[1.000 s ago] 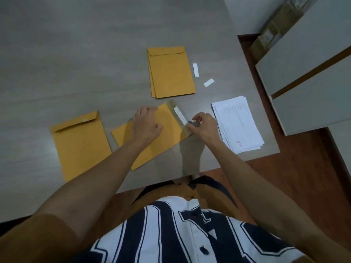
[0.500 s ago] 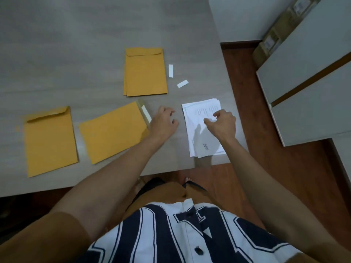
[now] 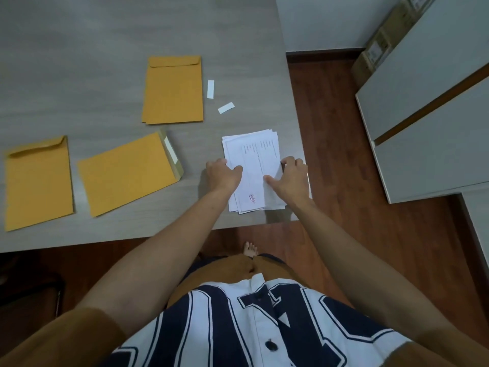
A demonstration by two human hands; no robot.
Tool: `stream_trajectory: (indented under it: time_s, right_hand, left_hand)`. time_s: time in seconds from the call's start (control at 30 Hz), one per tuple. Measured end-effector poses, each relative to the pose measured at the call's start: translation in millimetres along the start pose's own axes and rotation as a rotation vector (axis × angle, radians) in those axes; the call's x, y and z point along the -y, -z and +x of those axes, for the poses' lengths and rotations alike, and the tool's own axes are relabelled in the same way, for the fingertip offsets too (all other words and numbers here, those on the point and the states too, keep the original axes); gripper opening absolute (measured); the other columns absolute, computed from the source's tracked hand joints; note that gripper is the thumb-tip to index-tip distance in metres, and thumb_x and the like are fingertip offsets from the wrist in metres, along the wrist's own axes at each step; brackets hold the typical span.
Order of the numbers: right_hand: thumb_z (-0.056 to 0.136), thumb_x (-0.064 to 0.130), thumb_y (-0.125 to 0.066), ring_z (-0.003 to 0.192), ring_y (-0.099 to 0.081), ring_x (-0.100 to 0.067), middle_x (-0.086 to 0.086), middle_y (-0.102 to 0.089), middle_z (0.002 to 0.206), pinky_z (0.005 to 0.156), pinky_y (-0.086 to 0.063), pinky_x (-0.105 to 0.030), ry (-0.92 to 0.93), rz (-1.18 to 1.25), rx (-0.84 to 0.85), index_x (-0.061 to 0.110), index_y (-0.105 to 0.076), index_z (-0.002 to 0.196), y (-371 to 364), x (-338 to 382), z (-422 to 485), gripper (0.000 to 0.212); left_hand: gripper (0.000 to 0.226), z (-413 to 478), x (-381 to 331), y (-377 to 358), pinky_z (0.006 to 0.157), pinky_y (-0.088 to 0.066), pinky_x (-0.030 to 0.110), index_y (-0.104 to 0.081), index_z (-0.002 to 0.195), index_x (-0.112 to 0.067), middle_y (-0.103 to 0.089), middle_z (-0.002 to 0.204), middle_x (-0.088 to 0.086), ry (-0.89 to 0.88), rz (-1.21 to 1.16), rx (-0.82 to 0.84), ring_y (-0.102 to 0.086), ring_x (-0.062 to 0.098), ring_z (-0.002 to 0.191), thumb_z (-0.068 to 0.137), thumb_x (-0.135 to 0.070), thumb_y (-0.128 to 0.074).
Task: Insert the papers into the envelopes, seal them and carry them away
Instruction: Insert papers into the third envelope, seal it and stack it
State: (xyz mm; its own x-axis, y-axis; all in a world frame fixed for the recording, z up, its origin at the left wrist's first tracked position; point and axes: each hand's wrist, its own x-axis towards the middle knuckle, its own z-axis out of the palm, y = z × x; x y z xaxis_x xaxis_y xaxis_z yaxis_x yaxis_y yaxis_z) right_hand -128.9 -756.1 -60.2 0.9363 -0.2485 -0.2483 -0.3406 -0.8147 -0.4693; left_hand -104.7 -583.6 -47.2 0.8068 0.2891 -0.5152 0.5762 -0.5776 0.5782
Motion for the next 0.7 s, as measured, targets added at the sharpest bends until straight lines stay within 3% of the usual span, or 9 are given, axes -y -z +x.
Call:
stream_trajectory:
  time_s: [0.1, 0.2, 0.3, 0.4, 0.57, 0.7]
  right_hand:
    - [0.078, 0.046, -0.075, 0.113, -0.048, -0.021, -0.005, -0.052, 0.123, 0.097, -0.048, -0.037, -0.001, -0.014, 0.001, 0.015, -0.049, 0.123, -1.3, 0.9, -0.5, 0.06]
    - [0.08, 0.047, -0.073, 0.113, -0.048, -0.021, -0.004, -0.052, 0.124, 0.097, -0.048, -0.037, 0.006, -0.021, 0.003, 0.015, -0.048, 0.124, -3.3, 0.0, -1.1, 0.06]
    - [0.08, 0.048, -0.071, 0.114, -0.048, -0.023, -0.005, -0.051, 0.124, 0.097, -0.048, -0.038, 0.022, -0.033, 0.002, 0.013, -0.047, 0.124, -5.4, -2.2, -0.5, 0.061]
    - [0.081, 0.048, -0.071, 0.114, -0.048, -0.022, -0.005, -0.051, 0.124, 0.097, -0.047, -0.037, 0.025, -0.034, 0.005, 0.014, -0.047, 0.124, -4.8, -2.7, 0.4, 0.06]
    - [0.08, 0.048, -0.072, 0.113, -0.047, -0.02, -0.003, -0.05, 0.124, 0.097, -0.046, -0.035, 0.005, -0.001, 0.026, 0.016, -0.047, 0.123, -4.0, -3.1, 1.3, 0.059]
    - [0.078, 0.056, -0.069, 0.111, -0.048, -0.015, 0.003, -0.053, 0.125, 0.096, -0.046, -0.034, 0.009, 0.086, -0.076, 0.021, -0.049, 0.123, 3.3, 0.3, 1.8, 0.06]
  left_hand:
    - [0.041, -1.8, -6.4, 0.1, 0.088, -0.051, 0.039, -0.061, 0.118, -0.009, -0.057, 0.123, 0.008, 0.043, -0.07, -0.039, -0.059, 0.029, 0.108, 0.083, -0.03, -0.063]
    - [0.025, 2.0, -6.2, 0.7, 0.083, -0.051, 0.038, -0.057, 0.102, -0.014, -0.06, 0.116, 0.006, 0.041, -0.144, -0.067, -0.061, 0.027, 0.103, 0.081, -0.026, -0.064]
    - [0.018, 1.5, -7.3, 3.9, 0.072, -0.047, 0.033, -0.052, 0.089, -0.017, -0.062, 0.103, 0.002, 0.02, -0.153, -0.08, -0.061, 0.023, 0.091, 0.081, -0.027, -0.065]
    - [0.021, 1.1, -8.9, 2.2, 0.066, -0.044, 0.029, -0.051, 0.093, -0.016, -0.059, 0.086, -0.006, -0.023, -0.172, -0.051, -0.059, 0.018, 0.081, 0.082, -0.023, -0.068]
    - [0.03, -4.2, -16.9, -7.9, 0.083, -0.048, 0.028, -0.062, 0.121, -0.009, -0.067, 0.119, 0.007, -0.135, -0.168, 0.083, -0.064, 0.024, 0.106, 0.091, -0.015, -0.065]
    - [0.028, -4.2, -23.7, -5.2, 0.094, -0.052, 0.035, -0.062, 0.123, -0.007, -0.068, 0.121, 0.009, -0.119, -0.316, 0.089, -0.065, 0.026, 0.109, 0.095, -0.012, -0.061]
